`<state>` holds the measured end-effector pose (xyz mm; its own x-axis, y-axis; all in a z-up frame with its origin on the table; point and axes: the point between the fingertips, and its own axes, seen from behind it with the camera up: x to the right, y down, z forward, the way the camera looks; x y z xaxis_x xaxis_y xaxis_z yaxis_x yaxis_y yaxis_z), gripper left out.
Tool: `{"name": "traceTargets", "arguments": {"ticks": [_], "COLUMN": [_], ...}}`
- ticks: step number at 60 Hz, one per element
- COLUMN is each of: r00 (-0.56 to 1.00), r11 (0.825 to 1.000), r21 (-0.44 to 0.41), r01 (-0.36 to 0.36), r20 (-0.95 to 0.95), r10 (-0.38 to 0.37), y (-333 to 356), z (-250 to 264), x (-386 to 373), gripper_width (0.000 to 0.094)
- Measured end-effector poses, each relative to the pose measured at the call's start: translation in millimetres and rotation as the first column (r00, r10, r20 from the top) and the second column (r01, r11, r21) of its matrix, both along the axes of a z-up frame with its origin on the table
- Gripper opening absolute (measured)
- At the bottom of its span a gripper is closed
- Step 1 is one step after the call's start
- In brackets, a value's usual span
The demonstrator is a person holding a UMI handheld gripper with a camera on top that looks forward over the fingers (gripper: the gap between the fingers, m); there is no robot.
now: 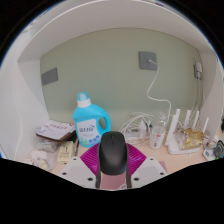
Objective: Arrange mouse
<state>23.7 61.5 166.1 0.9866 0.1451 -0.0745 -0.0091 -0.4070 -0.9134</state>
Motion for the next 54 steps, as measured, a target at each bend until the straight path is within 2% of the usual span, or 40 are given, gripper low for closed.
{"name": "traceTargets", "arguments": {"ticks": [4, 12, 17, 26, 30, 32, 36, 37, 39, 44, 54], "r00": [0.998, 0.995, 0.995, 0.996, 0.994, 0.993, 0.989, 0.988, 0.987, 0.985, 0.976], "r11": [0.997, 0.979, 0.967, 0.951, 0.949, 0.95, 0.953, 0.953, 0.953, 0.954, 0.966], "r21": [-0.07, -0.199, -0.243, -0.298, -0.299, -0.292, -0.278, -0.277, -0.274, -0.266, -0.205], "r01": [0.036, 0.052, 0.074, 0.081, 0.099, 0.11, 0.118, 0.123, 0.125, 0.141, 0.157], "r20": [0.047, 0.096, 0.083, 0.048, 0.065, 0.083, 0.117, 0.123, 0.13, 0.138, 0.179], "r10": [-0.033, -0.033, -0.055, -0.07, -0.083, -0.089, -0.089, -0.092, -0.092, -0.107, -0.12], "y": [-6.0, -21.5, -26.3, -33.3, -37.4, -39.9, -47.4, -50.0, -55.3, -72.4, -119.8], "z": [-42.6, -124.4, -151.1, -174.3, -174.3, -171.2, -161.5, -157.5, -151.4, -129.3, -69.0], "x": [36.1, 71.4, 80.2, 81.3, 85.9, 88.9, 90.2, 90.9, 90.2, 88.1, 78.2], "gripper_width": [0.0336, 0.0339, 0.0348, 0.0456, 0.0508, 0.0596, 0.0845, 0.0864, 0.0839, 0.085, 0.0853]}}
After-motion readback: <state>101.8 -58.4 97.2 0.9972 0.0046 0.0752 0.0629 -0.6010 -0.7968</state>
